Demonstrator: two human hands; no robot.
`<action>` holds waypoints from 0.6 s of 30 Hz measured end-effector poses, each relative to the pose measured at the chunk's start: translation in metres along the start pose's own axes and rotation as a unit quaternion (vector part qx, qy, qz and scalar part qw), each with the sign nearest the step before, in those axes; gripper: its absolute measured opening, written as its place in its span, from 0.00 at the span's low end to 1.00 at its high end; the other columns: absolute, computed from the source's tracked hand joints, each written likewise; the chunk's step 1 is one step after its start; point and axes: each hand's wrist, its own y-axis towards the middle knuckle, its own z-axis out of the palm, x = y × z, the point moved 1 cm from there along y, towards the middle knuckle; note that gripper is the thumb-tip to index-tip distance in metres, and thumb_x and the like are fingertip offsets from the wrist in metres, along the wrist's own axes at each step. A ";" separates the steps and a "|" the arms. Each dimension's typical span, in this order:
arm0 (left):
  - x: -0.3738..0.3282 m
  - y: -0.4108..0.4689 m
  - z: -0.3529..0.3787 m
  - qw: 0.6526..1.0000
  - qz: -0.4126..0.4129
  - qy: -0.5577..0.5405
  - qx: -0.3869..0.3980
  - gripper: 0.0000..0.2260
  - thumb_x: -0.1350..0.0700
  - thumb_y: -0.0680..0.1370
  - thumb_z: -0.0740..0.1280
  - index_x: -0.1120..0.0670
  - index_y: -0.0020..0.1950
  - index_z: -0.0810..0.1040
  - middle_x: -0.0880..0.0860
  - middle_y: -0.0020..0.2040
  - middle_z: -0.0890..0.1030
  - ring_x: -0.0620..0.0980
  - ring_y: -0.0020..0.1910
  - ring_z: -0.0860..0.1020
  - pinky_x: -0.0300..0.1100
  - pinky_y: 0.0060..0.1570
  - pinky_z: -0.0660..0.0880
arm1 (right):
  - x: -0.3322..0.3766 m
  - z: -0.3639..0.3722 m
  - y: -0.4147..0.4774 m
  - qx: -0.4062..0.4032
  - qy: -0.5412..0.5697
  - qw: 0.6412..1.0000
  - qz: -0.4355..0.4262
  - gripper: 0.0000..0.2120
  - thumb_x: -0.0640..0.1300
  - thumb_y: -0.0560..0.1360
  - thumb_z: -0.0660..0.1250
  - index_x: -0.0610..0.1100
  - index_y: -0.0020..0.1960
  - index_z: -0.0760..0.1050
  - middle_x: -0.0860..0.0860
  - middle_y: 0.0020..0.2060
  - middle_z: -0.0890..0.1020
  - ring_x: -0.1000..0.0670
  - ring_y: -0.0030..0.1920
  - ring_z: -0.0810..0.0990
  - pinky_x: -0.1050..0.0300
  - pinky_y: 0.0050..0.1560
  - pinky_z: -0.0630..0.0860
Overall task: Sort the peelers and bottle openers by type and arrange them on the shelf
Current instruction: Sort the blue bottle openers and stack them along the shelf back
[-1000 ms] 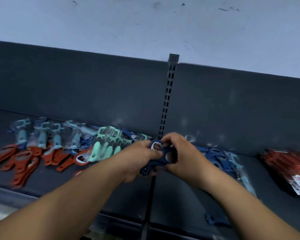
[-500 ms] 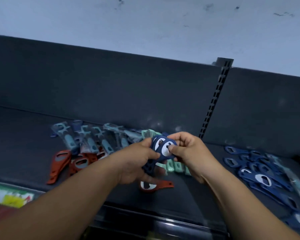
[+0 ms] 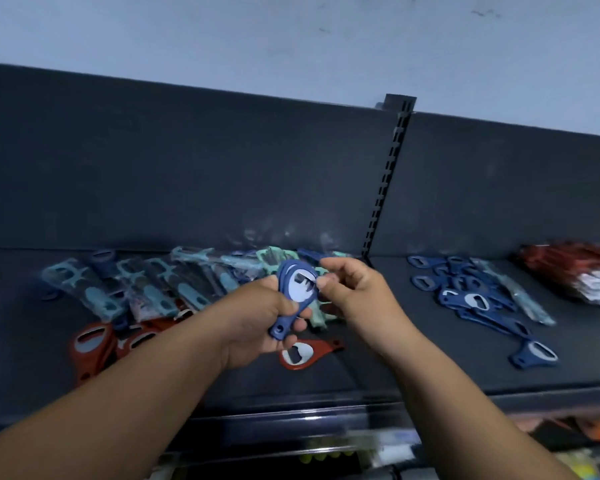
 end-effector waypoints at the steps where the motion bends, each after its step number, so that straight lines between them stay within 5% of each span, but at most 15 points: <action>1: -0.001 0.003 0.003 1.000 0.000 0.005 0.003 0.16 0.67 0.80 0.56 0.54 0.63 0.73 0.54 0.42 0.78 0.47 0.37 0.75 0.42 0.38 0.73 | -0.002 -0.011 -0.001 -0.017 -0.018 1.000 -0.001 0.08 0.34 0.76 0.66 0.46 0.49 0.75 0.51 0.36 0.74 0.54 0.36 0.73 0.61 0.39 0.74; 5: -0.003 0.021 0.027 0.998 -0.004 0.049 0.044 0.16 0.66 0.80 0.57 0.48 0.61 0.74 0.52 0.47 0.80 0.47 0.42 0.76 0.45 0.40 0.76 | -0.016 -0.082 -0.002 -0.098 -0.194 0.976 0.006 0.06 0.40 0.76 0.68 0.45 0.52 0.77 0.53 0.40 0.79 0.55 0.41 0.76 0.61 0.46 0.71; 11: -0.009 0.046 0.078 0.994 0.003 0.047 0.094 0.15 0.67 0.81 0.57 0.50 0.60 0.74 0.53 0.45 0.78 0.48 0.39 0.76 0.41 0.34 0.72 | -0.028 -0.205 -0.017 -0.191 -0.447 0.862 0.145 0.18 0.48 0.74 0.69 0.45 0.63 0.75 0.46 0.61 0.79 0.43 0.60 0.77 0.54 0.57 0.71; 15: -0.010 0.062 0.113 0.995 0.002 0.044 0.092 0.16 0.68 0.80 0.54 0.51 0.61 0.73 0.54 0.43 0.78 0.48 0.35 0.74 0.39 0.31 0.69 | -0.032 -0.248 -0.028 -0.139 -0.529 0.792 0.270 0.27 0.54 0.73 0.69 0.47 0.68 0.68 0.44 0.65 0.75 0.42 0.63 0.74 0.53 0.61 0.70; 18: -0.010 0.072 0.135 0.994 -0.006 0.054 0.098 0.17 0.68 0.80 0.54 0.50 0.58 0.73 0.54 0.42 0.79 0.48 0.35 0.74 0.39 0.31 0.69 | -0.039 -0.260 -0.030 -0.096 -0.507 0.804 0.294 0.29 0.52 0.70 0.73 0.48 0.67 0.69 0.46 0.64 0.76 0.44 0.62 0.76 0.54 0.61 0.72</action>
